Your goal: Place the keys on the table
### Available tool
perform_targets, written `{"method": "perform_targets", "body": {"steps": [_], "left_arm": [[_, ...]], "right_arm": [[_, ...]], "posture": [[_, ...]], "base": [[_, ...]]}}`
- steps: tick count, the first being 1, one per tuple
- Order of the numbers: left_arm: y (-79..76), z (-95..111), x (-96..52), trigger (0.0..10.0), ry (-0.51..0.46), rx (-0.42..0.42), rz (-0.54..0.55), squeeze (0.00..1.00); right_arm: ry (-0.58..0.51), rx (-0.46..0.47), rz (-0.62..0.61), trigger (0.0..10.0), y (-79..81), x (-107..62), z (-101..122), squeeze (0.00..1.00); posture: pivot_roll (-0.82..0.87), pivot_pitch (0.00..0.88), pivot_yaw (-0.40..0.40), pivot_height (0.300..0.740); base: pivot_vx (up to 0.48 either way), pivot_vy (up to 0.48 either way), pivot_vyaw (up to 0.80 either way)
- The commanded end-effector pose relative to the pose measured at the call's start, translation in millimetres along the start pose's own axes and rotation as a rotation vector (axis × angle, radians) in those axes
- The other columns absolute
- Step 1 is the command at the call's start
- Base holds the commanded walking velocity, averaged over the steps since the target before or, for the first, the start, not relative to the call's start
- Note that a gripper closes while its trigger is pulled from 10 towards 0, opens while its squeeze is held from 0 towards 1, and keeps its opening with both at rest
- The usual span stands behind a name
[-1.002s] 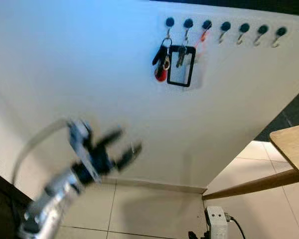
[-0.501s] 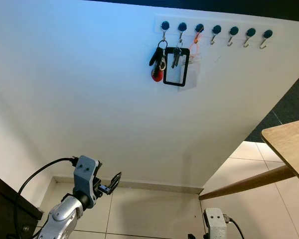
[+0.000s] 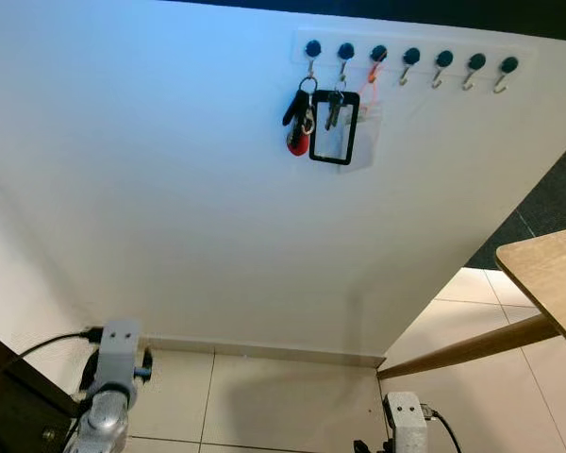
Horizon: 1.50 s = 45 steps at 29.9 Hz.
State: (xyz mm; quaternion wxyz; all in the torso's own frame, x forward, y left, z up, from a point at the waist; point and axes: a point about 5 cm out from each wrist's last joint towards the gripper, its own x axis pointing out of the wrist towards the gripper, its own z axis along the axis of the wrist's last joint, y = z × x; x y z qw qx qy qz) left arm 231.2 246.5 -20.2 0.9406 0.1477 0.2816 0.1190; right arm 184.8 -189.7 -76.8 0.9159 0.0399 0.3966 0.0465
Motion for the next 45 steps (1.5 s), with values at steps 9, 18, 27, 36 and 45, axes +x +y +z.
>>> {"method": "perform_targets", "body": {"steps": [9,18,27,36,45], "left_arm": [[-19.1,-32,-9.2,10.0,0.108,-0.036,-0.07,0.0],[-40.1,-45,-18.7,10.0,0.127,-0.084,-0.135,0.0],[-43.8,-52,-21.6,10.0,0.148,-0.075,-0.084,0.0],[-37.4,-53,-21.7,10.0,0.125,-0.183,-0.054,0.0],[-40.9,-47,-17.3,10.0,0.15,-0.261,-0.073,0.0]], "right_arm": [[0.002,0.019,-0.027,10.0,-2.5,-0.2,0,0.0],[0.007,0.025,-0.034,10.0,-2.5,-0.5,-2,0.0],[0.015,0.022,-0.034,10.0,-2.2,-0.8,-3,0.0],[0.022,0.01,-0.025,10.0,1.4,0.7,-3,0.0],[0.024,0.003,-0.024,10.0,1.7,1.2,-2,0.0]], "posture": [[0.02,0.095,-0.01,0.74],[0.01,0.083,-0.003,0.74],[0.0,0.072,-0.017,0.74],[0.01,0.055,-0.024,0.74],[0.01,0.066,-0.024,0.74]], "base": [[0.0,0.0,0.0],[0.0,0.0,0.0],[0.0,0.0,0.0],[0.0,0.0,0.0],[0.0,-0.053,0.0]]}}
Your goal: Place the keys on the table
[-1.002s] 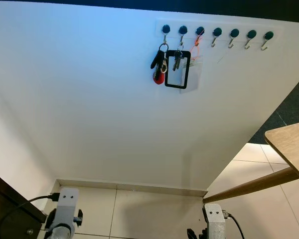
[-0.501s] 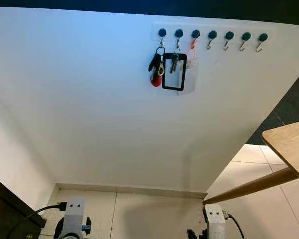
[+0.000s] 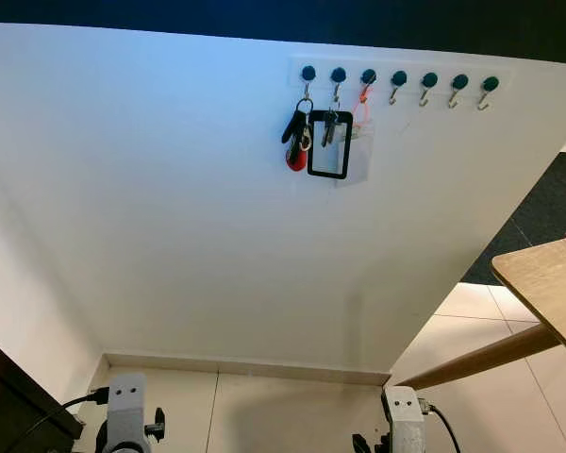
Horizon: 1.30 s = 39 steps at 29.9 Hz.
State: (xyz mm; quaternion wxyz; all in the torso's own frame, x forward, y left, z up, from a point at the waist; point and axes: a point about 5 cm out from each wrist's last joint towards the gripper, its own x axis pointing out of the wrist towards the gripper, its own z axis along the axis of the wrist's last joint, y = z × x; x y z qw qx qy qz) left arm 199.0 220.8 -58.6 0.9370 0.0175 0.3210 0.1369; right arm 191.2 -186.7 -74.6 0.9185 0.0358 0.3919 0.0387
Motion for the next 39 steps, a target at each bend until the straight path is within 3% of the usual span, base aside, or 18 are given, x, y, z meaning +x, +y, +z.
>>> {"method": "perform_targets", "body": {"steps": [1,7,32,39], "left_arm": [[-7.2,-6,-1.3,10.0,0.039,-0.016,-0.019,0.0],[-17.2,-7,-0.8,10.0,0.058,0.079,-0.091,0.0],[-14.9,-6,1.0,10.0,0.081,0.106,-0.112,0.0],[-12.5,-9,0.8,10.0,0.112,0.109,-0.098,0.0]], "right_arm": [[0.035,0.005,-0.006,10.0,-1.3,-2.0,-8,0.0],[0.039,0.01,-0.01,10.0,-0.8,-2.6,-10,0.0],[0.031,-0.003,-0.012,10.0,-2.4,-0.9,-4,0.0],[0.033,-0.008,-0.007,10.0,-1.3,-0.8,-5,0.0]], "posture": [[0.01,0.066,-0.024,0.74],[0.02,0.069,-0.016,0.74],[0.03,0.076,-0.025,0.74],[0.03,0.076,-0.028,0.74]], "base": [[0.0,-0.48,0.0],[0.0,-0.32,0.0],[0.0,0.0,0.0],[0.0,-0.467,0.0]]}}
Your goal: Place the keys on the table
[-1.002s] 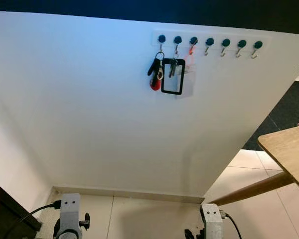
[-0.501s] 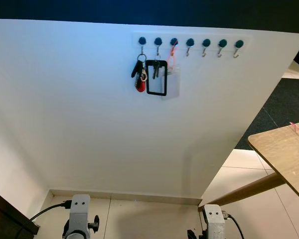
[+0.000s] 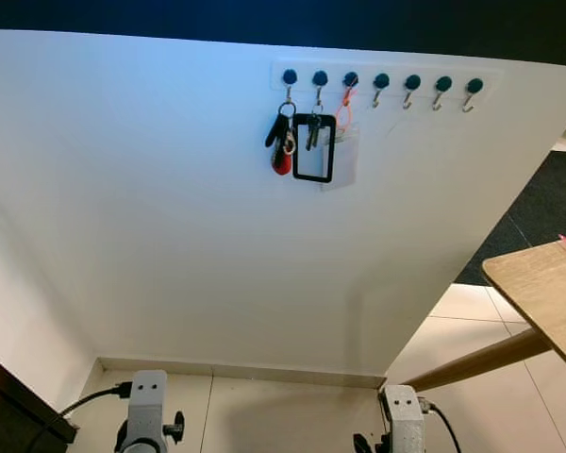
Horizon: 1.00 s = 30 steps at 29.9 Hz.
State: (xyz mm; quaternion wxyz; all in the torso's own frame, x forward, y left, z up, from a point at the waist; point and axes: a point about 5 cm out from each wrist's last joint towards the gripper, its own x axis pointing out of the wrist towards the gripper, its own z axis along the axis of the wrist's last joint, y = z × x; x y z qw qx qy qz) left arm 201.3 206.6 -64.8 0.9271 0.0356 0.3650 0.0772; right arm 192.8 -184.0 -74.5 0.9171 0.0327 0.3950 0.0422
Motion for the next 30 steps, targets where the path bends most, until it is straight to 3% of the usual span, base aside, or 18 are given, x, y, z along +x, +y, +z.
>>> {"method": "perform_targets", "body": {"steps": [1,3,13,23,30], "left_arm": [[2.1,-5.9,-0.8,10.0,0.034,0.023,0.002,0.0],[2.4,-6.8,-1.2,10.0,0.035,-0.019,0.018,0.0],[0.8,-5.9,-0.4,10.0,0.042,-0.047,0.003,0.0],[1.8,-2.6,-0.2,10.0,0.013,0.055,-0.007,0.0],[2.2,-3.8,-1.0,10.0,0.01,0.041,-0.006,0.0]], "right_arm": [[0.026,0.0,-0.01,10.0,-3.6,-2.2,-6.1,0.0],[0.027,0.0,-0.009,10.0,-3.4,-2.3,-6.6,0.0],[0.032,-0.002,-0.013,10.0,-5.6,-3.2,-8.0,0.0],[0.03,-0.005,-0.011,10.0,-5.4,-2.8,-6.9,0.0],[0.029,-0.005,-0.009,10.0,-4.6,-2.4,-6.4,0.0]], "posture": [[0.03,0.076,-0.028,0.74],[0.02,0.074,-0.027,0.74],[0.02,0.067,-0.026,0.74],[0.02,0.056,-0.029,0.74],[0.03,0.058,-0.029,0.74]], "base": [[0.0,-0.48,0.0],[0.0,0.0,0.0],[0.0,0.0,0.0],[0.0,0.0,0.0],[0.0,0.193,0.0]]}}
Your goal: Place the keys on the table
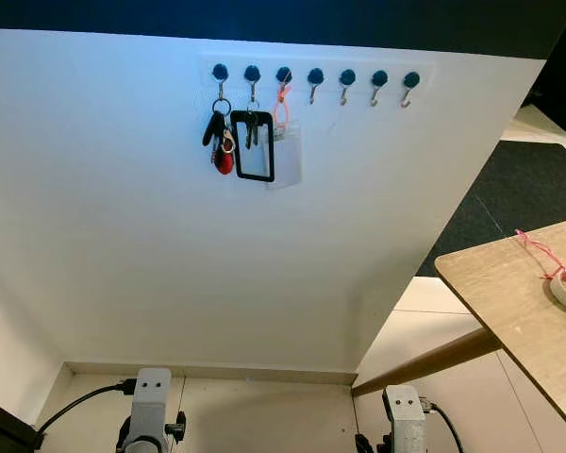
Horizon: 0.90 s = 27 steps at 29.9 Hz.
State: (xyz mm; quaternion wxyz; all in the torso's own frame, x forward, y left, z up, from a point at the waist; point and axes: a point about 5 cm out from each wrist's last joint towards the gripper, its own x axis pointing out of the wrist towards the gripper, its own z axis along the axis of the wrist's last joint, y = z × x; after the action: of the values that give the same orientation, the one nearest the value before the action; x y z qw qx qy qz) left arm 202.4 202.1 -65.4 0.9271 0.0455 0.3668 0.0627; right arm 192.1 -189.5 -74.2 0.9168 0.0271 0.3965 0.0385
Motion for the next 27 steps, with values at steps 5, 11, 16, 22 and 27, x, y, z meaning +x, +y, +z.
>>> {"method": "perform_targets", "body": {"steps": [5,11,16,22,27], "left_arm": [[6.5,-4.6,-1.8,10.0,0.006,0.014,0.013,0.0],[7.2,-3.0,-2.2,10.0,-0.02,0.026,0.013,0.0],[8.0,-2.3,-2.4,10.0,-0.029,0.024,0.016,0.0],[7.6,-1.6,-2.4,10.0,-0.034,0.025,0.011,0.0],[5.5,-2.1,-2.6,10.0,-0.035,0.043,0.005,0.0]], "right_arm": [[0.026,0.002,0.003,10.0,1.2,-1.1,-6.3,0.0],[0.03,0.005,0.003,10.0,1.8,-1.3,-7.5,0.0],[0.032,0.007,0.002,10.0,1.9,-1.5,-8.5,0.0],[0.034,0.01,-0.002,10.0,1.0,-1.8,-9.1,0.0],[0.036,0.013,-0.003,10.0,1.1,-2.0,-9.7,0.0]], "posture": [[0.03,0.062,-0.03,0.74],[0.03,0.066,-0.031,0.74],[0.03,0.072,-0.031,0.74],[0.03,0.078,-0.033,0.74],[0.03,0.082,-0.032,0.74]], "base": [[0.0,0.48,0.0],[0.0,0.24,0.0],[0.0,0.0,0.0],[0.0,0.0,0.0],[0.0,-0.446,0.0]]}}
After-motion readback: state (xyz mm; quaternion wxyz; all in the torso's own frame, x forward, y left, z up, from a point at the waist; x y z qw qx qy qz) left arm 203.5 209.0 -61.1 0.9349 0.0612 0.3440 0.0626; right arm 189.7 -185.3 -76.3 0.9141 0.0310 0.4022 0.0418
